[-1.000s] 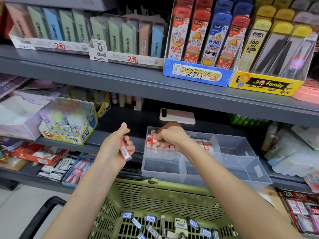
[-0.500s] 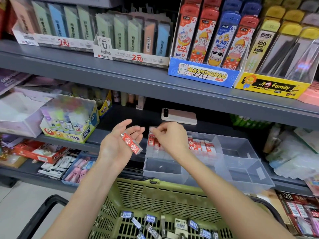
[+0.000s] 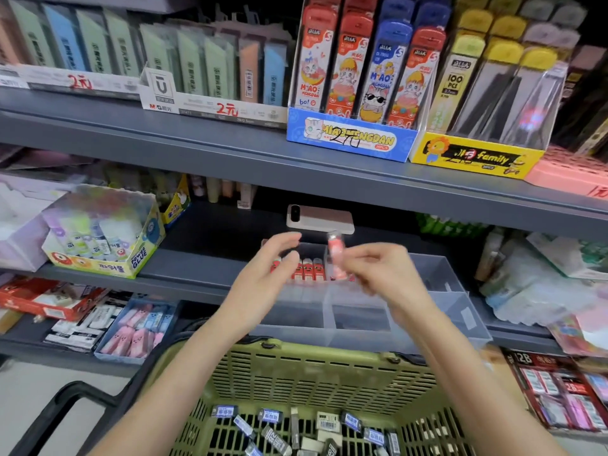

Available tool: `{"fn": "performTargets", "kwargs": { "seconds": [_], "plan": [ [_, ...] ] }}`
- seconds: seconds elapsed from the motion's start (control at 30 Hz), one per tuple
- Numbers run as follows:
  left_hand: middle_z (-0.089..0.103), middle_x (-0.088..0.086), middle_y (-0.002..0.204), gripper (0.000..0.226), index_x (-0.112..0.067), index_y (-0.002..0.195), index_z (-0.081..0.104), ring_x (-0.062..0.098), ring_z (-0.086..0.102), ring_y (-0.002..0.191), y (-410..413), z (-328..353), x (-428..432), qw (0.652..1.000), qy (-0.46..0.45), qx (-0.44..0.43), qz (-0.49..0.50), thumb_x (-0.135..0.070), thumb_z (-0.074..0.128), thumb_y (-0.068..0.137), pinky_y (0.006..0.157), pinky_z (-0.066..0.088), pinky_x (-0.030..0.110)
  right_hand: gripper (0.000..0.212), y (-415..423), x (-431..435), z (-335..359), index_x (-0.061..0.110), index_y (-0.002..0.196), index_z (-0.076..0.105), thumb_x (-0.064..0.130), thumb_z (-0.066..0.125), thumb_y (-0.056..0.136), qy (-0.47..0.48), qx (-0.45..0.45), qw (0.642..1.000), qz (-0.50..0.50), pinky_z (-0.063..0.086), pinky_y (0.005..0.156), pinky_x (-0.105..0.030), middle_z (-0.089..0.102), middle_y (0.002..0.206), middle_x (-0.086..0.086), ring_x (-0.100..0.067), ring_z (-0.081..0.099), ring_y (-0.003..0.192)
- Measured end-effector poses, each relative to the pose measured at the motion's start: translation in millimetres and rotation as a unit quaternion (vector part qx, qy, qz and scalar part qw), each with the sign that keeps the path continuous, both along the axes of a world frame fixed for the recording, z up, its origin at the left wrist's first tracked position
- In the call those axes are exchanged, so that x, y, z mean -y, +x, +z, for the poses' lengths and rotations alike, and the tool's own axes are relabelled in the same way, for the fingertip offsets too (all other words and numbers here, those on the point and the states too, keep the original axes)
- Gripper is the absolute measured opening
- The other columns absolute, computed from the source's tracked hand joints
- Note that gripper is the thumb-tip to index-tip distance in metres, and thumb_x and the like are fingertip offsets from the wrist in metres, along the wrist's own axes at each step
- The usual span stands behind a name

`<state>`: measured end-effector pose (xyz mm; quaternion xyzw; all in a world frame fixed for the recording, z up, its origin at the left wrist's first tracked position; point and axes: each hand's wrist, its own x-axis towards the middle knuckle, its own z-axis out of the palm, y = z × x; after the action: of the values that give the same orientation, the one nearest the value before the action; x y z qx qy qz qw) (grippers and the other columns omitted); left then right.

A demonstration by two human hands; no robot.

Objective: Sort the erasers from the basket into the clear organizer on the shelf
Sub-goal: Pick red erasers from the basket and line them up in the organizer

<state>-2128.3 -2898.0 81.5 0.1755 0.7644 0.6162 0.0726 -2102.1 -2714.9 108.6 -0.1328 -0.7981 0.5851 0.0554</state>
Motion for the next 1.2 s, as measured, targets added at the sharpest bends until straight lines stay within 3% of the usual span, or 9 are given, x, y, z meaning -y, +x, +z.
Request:
{"fn": "performTargets", "kwargs": {
  "seconds": [0.07, 0.13, 0.27, 0.47, 0.6, 0.73, 0.87, 1.1, 1.2],
  "plan": [
    [0.048, -0.012, 0.138, 0.034, -0.028, 0.132, 0.050, 0.009, 0.039, 0.133, -2, -10, 1, 0.979, -0.155, -0.129, 0.032, -0.028, 0.044, 0.099, 0.116, 0.017, 0.032, 0.015, -13, -29, -5, 0.012, 0.062, 0.070, 0.015, 0.077, 0.074, 0.080, 0.010, 0.993, -0.091, 0.031, 0.038, -0.016, 0.056, 0.043, 0.005, -0.008, 0.043, 0.038],
    [0.044, -0.007, 0.144, 0.037, -0.026, 0.135, 0.049, 0.016, 0.027, 0.142, -2, -19, 1, 0.946, -0.256, -0.197, 0.029, -0.031, 0.041, 0.100, 0.118, 0.002, 0.039, 0.023, -27, -45, -13, 0.006, 0.058, 0.067, 0.020, 0.077, 0.072, 0.181, 0.063, 0.976, -0.104, 0.036, 0.048, -0.023, 0.055, 0.048, -0.004, -0.018, 0.048, 0.047],
    [0.044, -0.004, 0.146, 0.045, -0.029, 0.135, 0.051, 0.020, 0.023, 0.144, 0, -34, 6, 0.907, -0.340, -0.248, 0.020, -0.046, 0.029, 0.100, 0.117, -0.005, 0.047, 0.028, -50, -44, -20, 0.009, 0.068, 0.063, 0.033, 0.077, 0.069, 0.316, 0.224, 0.921, -0.037, 0.042, 0.056, -0.024, 0.061, 0.064, -0.002, -0.019, 0.059, 0.065],
    [0.045, 0.000, 0.145, 0.067, -0.024, 0.132, 0.055, 0.020, 0.018, 0.146, 2, -46, 13, 0.894, -0.356, -0.272, -0.001, -0.055, 0.013, 0.091, 0.117, -0.002, 0.049, 0.021, -58, -37, -17, 0.013, 0.056, 0.054, 0.017, 0.074, 0.060, 0.336, 0.275, 0.901, -0.001, 0.035, 0.045, -0.019, 0.050, 0.049, 0.003, -0.014, 0.049, 0.047],
    [0.045, -0.001, 0.144, 0.067, -0.024, 0.132, 0.055, 0.017, 0.018, 0.145, 2, -45, 13, 0.897, -0.350, -0.270, 0.004, -0.055, 0.013, 0.090, 0.118, 0.001, 0.048, 0.032, -58, -43, -18, 0.014, 0.070, 0.054, 0.035, 0.078, 0.065, 0.336, 0.274, 0.901, -0.012, 0.045, 0.060, -0.027, 0.057, 0.068, 0.001, -0.017, 0.059, 0.068],
    [0.050, -0.001, 0.141, 0.059, -0.021, 0.130, 0.057, 0.016, 0.024, 0.143, 3, -46, 14, 0.895, -0.350, -0.278, 0.017, -0.051, 0.021, 0.093, 0.117, 0.005, 0.049, 0.036, -58, -49, -25, 0.013, 0.077, 0.058, 0.041, 0.080, 0.067, 0.306, 0.269, 0.913, -0.015, 0.051, 0.066, -0.030, 0.061, 0.069, -0.001, -0.016, 0.060, 0.066],
    [0.051, 0.000, 0.140, 0.053, -0.021, 0.130, 0.057, 0.017, 0.029, 0.141, 2, -46, 14, 0.892, -0.353, -0.281, 0.023, -0.047, 0.027, 0.095, 0.117, 0.003, 0.046, 0.048, -62, -46, -32, 0.008, 0.093, 0.065, 0.044, 0.081, 0.065, 0.269, 0.271, 0.924, 0.004, 0.054, 0.086, -0.039, 0.070, 0.093, -0.007, -0.023, 0.068, 0.089],
    [0.052, 0.000, 0.138, 0.049, -0.021, 0.128, 0.059, 0.017, 0.029, 0.141, 0, -48, 14, 0.893, -0.352, -0.278, 0.026, -0.044, 0.032, 0.094, 0.117, 0.004, 0.045, 0.051, -54, -41, -34, 0.013, 0.084, 0.066, 0.062, 0.069, 0.069, 0.388, 0.231, 0.892, 0.029, 0.043, 0.062, -0.027, 0.059, 0.070, 0.002, -0.020, 0.059, 0.070],
    [0.052, 0.001, 0.138, 0.043, -0.019, 0.126, 0.060, 0.018, 0.030, 0.140, 0, -48, 13, 0.894, -0.353, -0.276, 0.027, -0.041, 0.037, 0.098, 0.117, 0.004, 0.046, 0.052, -45, -40, -34, 0.013, 0.075, 0.067, 0.064, 0.062, 0.075, 0.431, 0.184, 0.883, 0.043, 0.039, 0.061, -0.025, 0.064, 0.075, -0.003, -0.021, 0.058, 0.070]
  ]
}}
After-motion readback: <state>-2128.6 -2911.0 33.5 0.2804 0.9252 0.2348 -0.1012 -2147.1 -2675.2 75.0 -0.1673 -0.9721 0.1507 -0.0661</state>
